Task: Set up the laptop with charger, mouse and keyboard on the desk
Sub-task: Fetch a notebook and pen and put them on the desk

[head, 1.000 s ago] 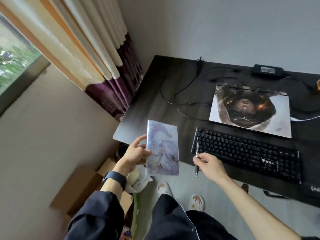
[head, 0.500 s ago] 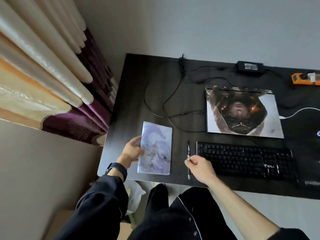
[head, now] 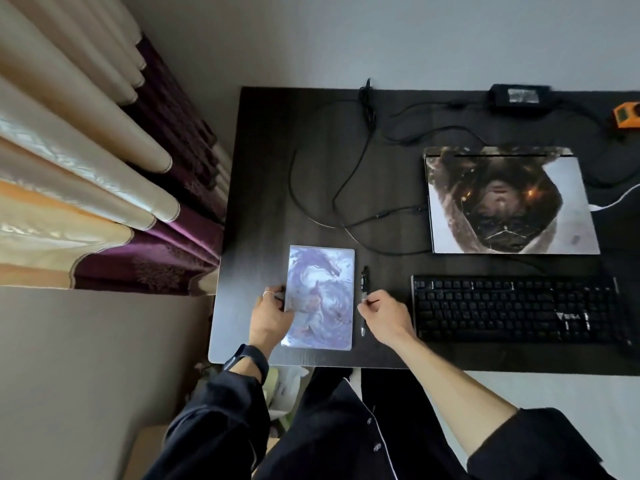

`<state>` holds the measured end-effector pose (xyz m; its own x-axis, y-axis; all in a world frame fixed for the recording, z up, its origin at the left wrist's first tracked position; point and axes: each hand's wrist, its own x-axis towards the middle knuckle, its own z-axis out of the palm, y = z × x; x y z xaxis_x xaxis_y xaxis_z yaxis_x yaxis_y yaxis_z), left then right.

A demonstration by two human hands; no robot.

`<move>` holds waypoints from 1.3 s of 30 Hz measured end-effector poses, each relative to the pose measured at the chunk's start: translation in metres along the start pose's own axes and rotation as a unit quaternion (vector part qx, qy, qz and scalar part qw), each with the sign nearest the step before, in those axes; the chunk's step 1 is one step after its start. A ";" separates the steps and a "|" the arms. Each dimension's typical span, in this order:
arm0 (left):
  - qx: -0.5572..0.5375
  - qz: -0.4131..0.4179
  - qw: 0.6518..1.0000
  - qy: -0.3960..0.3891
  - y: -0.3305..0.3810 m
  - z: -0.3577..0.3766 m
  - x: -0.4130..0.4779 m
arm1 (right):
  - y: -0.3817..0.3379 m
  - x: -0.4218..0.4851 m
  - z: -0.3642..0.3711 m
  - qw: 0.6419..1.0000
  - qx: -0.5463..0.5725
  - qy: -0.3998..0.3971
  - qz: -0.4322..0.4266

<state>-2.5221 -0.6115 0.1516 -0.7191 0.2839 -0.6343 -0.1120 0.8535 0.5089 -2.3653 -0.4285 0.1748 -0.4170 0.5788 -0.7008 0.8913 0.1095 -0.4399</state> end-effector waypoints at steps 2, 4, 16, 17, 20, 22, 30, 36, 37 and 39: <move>0.003 0.003 1.000 0.004 -0.001 0.004 -0.001 | 0.003 0.002 0.002 1.000 -0.017 -0.007 0.013; 0.008 0.001 1.000 0.006 -0.002 0.011 -0.003 | 0.007 0.003 0.002 0.999 -0.026 -0.008 0.017; 0.014 0.005 1.000 0.023 -0.008 0.019 -0.004 | 0.003 0.010 0.019 1.000 -0.028 0.005 0.003; 0.012 0.004 1.000 0.023 -0.008 0.018 -0.003 | 0.003 0.011 0.021 0.999 -0.033 0.006 0.001; 0.013 0.012 1.000 0.024 -0.009 0.014 0.002 | -0.002 0.013 0.022 0.999 -0.047 0.008 -0.001; 0.009 0.022 0.999 0.022 -0.009 0.011 0.007 | -0.004 0.015 0.023 0.999 -0.051 0.009 0.000; -0.006 0.013 1.000 0.016 -0.012 0.002 0.026 | -0.015 0.020 0.029 0.999 -0.049 0.014 0.000; 0.014 0.003 1.000 0.019 -0.019 -0.015 0.038 | -0.031 0.028 0.039 0.999 -0.052 -0.002 -0.014; 0.014 0.000 1.000 0.020 -0.020 -0.016 0.039 | -0.031 0.030 0.039 0.998 -0.053 -0.005 -0.015; 0.009 -0.005 1.000 0.022 -0.022 -0.016 0.039 | -0.031 0.031 0.037 0.998 -0.059 -0.010 -0.014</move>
<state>-2.5583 -0.6264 0.1252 -0.7472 0.2560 -0.6133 -0.1078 0.8639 0.4920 -2.4123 -0.4440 0.1456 -0.4445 0.5577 -0.7010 0.8935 0.2208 -0.3910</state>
